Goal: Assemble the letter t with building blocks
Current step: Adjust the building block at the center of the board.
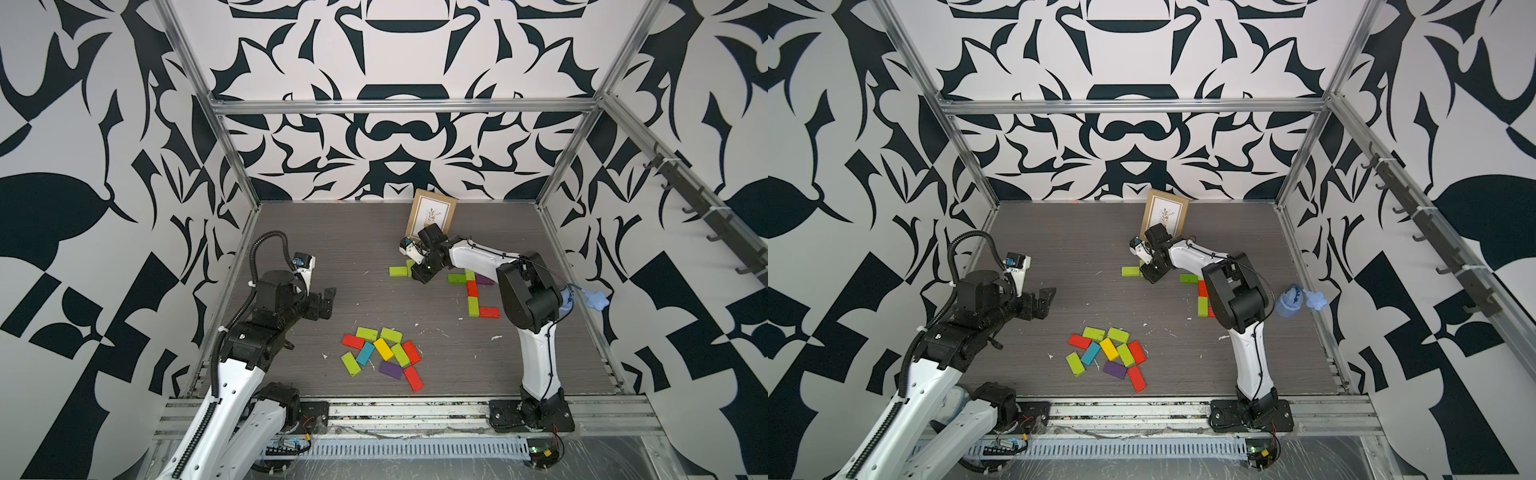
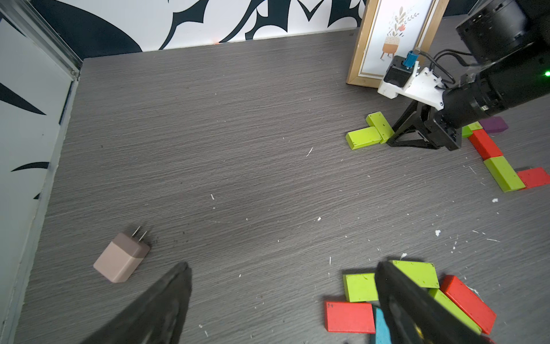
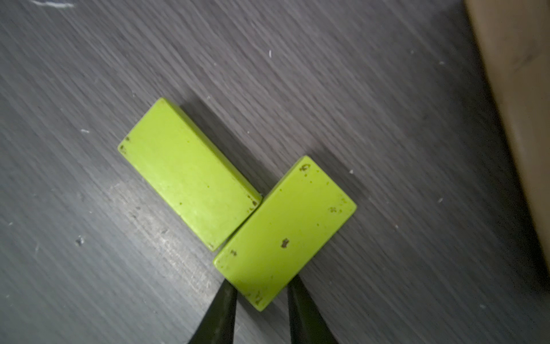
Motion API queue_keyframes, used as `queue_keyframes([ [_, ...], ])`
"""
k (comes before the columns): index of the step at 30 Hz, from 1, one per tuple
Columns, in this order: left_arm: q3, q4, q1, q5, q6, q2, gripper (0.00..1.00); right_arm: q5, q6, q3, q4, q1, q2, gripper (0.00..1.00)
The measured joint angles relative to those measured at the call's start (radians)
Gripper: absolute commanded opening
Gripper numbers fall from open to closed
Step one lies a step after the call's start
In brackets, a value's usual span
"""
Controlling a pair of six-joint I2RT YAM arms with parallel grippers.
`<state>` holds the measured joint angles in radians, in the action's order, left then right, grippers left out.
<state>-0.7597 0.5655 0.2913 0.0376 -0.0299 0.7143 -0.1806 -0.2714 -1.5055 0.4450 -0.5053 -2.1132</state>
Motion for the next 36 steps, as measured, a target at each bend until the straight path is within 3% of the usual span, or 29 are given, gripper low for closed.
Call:
queue_keyframes([
  [16,0.000,0.000,0.000,0.004,0.000,0.000,1.00,-0.011,0.000,-0.017,0.019,0.000,-0.009,0.31],
  [25,0.000,0.000,0.000,0.004,0.000,0.000,1.00,-0.017,-0.013,-0.017,0.025,0.000,-0.007,0.48],
  [36,0.000,0.000,0.000,0.004,0.001,0.000,1.00,-0.016,-0.042,0.057,0.108,-0.008,0.125,0.53],
])
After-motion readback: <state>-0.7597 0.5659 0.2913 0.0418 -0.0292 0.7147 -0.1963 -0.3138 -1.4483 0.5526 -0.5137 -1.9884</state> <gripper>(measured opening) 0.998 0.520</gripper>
